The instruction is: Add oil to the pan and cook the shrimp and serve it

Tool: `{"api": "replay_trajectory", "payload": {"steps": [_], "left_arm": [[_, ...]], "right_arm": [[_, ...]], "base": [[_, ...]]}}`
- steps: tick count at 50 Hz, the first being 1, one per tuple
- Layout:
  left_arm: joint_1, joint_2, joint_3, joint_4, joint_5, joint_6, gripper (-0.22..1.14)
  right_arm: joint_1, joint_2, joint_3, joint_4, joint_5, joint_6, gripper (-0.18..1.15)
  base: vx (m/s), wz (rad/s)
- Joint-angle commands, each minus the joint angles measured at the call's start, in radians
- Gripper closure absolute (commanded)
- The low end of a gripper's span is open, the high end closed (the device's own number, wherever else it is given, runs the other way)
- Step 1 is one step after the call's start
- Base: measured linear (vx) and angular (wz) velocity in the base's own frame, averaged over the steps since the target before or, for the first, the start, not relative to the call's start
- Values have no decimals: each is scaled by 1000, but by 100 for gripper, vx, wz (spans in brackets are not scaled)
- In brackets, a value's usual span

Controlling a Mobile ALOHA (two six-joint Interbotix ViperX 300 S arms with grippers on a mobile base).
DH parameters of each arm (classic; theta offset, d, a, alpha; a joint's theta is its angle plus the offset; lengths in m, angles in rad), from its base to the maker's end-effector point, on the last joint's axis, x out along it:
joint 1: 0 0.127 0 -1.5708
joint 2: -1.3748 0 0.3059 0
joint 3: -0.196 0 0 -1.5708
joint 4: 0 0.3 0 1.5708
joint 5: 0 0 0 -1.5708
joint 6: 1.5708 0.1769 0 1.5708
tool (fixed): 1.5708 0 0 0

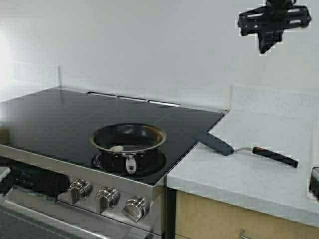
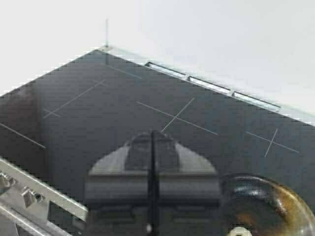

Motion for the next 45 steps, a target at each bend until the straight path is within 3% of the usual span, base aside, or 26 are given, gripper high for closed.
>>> {"api": "replay_trajectory", "payload": {"steps": [1, 25, 45], "left_arm": [[0, 9, -12, 0, -5, -2, 89], [0, 8, -12, 0, -3, -2, 89], [0, 3, -8, -2, -5, -5, 89]], "right_arm": [[18, -64, 81, 74, -80, 20, 91], [92, -75, 305, 199, -238, 29, 91], [92, -75, 433, 479, -503, 23, 88]], "base": [[0, 0], [0, 0], [0, 0]]}}
